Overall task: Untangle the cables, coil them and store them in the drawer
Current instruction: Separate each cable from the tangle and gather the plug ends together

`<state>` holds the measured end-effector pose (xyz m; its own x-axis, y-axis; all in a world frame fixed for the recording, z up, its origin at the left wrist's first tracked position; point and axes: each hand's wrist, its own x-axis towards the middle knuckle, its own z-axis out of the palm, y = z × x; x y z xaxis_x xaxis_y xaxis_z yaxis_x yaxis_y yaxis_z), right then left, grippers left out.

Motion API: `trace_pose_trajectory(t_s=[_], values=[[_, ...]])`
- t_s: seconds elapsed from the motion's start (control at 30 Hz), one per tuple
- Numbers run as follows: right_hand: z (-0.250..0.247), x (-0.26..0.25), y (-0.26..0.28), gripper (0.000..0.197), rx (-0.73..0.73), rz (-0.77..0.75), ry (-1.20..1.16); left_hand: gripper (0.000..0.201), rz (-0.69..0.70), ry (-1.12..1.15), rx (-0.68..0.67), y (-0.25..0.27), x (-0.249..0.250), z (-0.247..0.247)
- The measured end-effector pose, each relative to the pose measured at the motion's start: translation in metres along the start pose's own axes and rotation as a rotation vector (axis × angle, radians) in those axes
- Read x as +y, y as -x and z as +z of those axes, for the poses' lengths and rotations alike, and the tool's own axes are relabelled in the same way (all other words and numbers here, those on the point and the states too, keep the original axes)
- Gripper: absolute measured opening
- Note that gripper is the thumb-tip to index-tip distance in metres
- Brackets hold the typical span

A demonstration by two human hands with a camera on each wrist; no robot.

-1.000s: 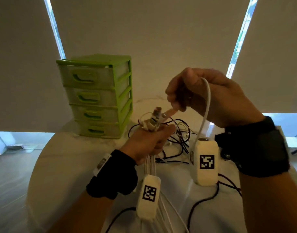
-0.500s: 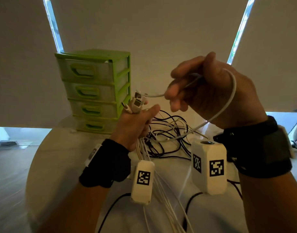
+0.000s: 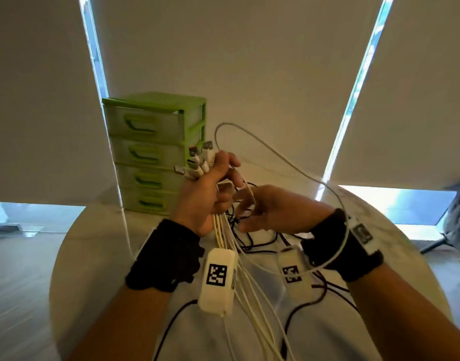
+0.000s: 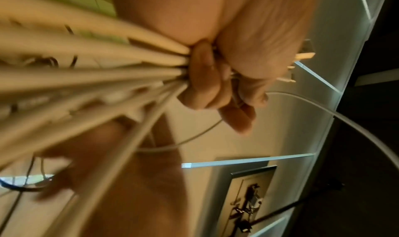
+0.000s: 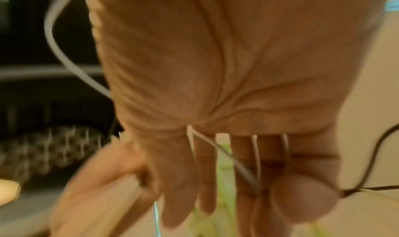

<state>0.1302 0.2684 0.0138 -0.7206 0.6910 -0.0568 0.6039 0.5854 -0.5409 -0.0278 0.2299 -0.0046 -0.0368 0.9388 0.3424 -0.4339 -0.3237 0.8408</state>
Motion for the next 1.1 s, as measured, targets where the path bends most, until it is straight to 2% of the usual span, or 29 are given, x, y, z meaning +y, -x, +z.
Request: trace_pose_trajectory(t_s=[0.03, 0.07, 0.1, 0.2, 0.33, 0.47, 0.53, 0.6, 0.67, 0.7, 0.8, 0.83, 0.87, 0.9, 0.97, 1.0, 1.03, 1.1], values=[[0.005, 0.006, -0.007, 0.025, 0.007, 0.000, 0.123, 0.026, 0.004, 0.023, -0.047, 0.002, 0.002, 0.001], [0.005, 0.010, -0.011, 0.017, 0.078, -0.006, 0.184, 0.026, 0.002, 0.038, -0.094, 0.004, 0.003, 0.001], [-0.002, 0.015, -0.012, 0.016, 0.182, -0.011, 0.166, 0.027, -0.002, 0.040, -0.138, 0.006, 0.005, 0.001], [-0.040, 0.019, 0.002, 0.015, 0.497, -0.097, -0.108, 0.026, -0.034, -0.028, -0.226, 0.009, 0.004, 0.000], [-0.078, 0.001, 0.049, 0.021, 0.707, -0.237, -0.219, 0.033, -0.140, -0.125, -0.127, 0.003, -0.009, 0.001], [-0.098, -0.008, 0.101, 0.026, 0.764, -0.305, -0.288, 0.027, -0.229, -0.148, -0.077, 0.000, -0.023, 0.011], [-0.105, -0.007, 0.128, 0.025, 0.809, -0.257, -0.137, 0.027, -0.209, -0.165, -0.087, -0.001, -0.026, 0.020], [-0.108, -0.004, 0.159, 0.031, 0.873, -0.148, 0.191, 0.029, -0.190, -0.175, -0.077, -0.002, -0.024, 0.031], [-0.106, -0.004, 0.189, 0.044, 0.834, -0.032, 0.465, 0.037, -0.207, -0.142, -0.090, -0.004, -0.019, 0.042], [-0.103, -0.003, 0.203, 0.049, 0.748, 0.077, 0.511, 0.042, -0.232, -0.127, -0.125, -0.003, -0.016, 0.050], [-0.089, 0.009, 0.230, 0.053, 0.355, 0.519, 0.599, 0.054, -0.298, -0.166, -0.300, 0.007, -0.005, 0.079], [-0.083, 0.012, 0.234, 0.053, 0.283, 0.611, 0.672, 0.057, -0.295, -0.189, -0.354, 0.012, -0.003, 0.091], [-0.078, 0.014, 0.237, 0.053, 0.307, 0.636, 0.684, 0.059, -0.277, -0.209, -0.395, 0.018, -0.001, 0.103], [-0.074, 0.014, 0.239, 0.051, 0.381, 0.598, 0.651, 0.060, -0.242, -0.234, -0.426, 0.022, -0.001, 0.115], [-0.067, 0.011, 0.237, 0.035, 0.500, 0.420, 0.446, 0.059, -0.116, -0.356, -0.475, 0.031, 0.000, 0.138], [-0.061, 0.008, 0.234, 0.021, 0.478, 0.351, 0.296, 0.057, -0.045, -0.452, -0.494, 0.036, 0.000, 0.149], [-0.053, 0.003, 0.229, 0.026, 0.404, 0.319, 0.124, 0.054, 0.016, -0.543, -0.511, 0.040, 0.001, 0.159], [-0.036, -0.001, 0.221, 0.062, 0.226, 0.305, -0.181, 0.049, 0.104, -0.640, -0.542, 0.048, 0.000, 0.180]])
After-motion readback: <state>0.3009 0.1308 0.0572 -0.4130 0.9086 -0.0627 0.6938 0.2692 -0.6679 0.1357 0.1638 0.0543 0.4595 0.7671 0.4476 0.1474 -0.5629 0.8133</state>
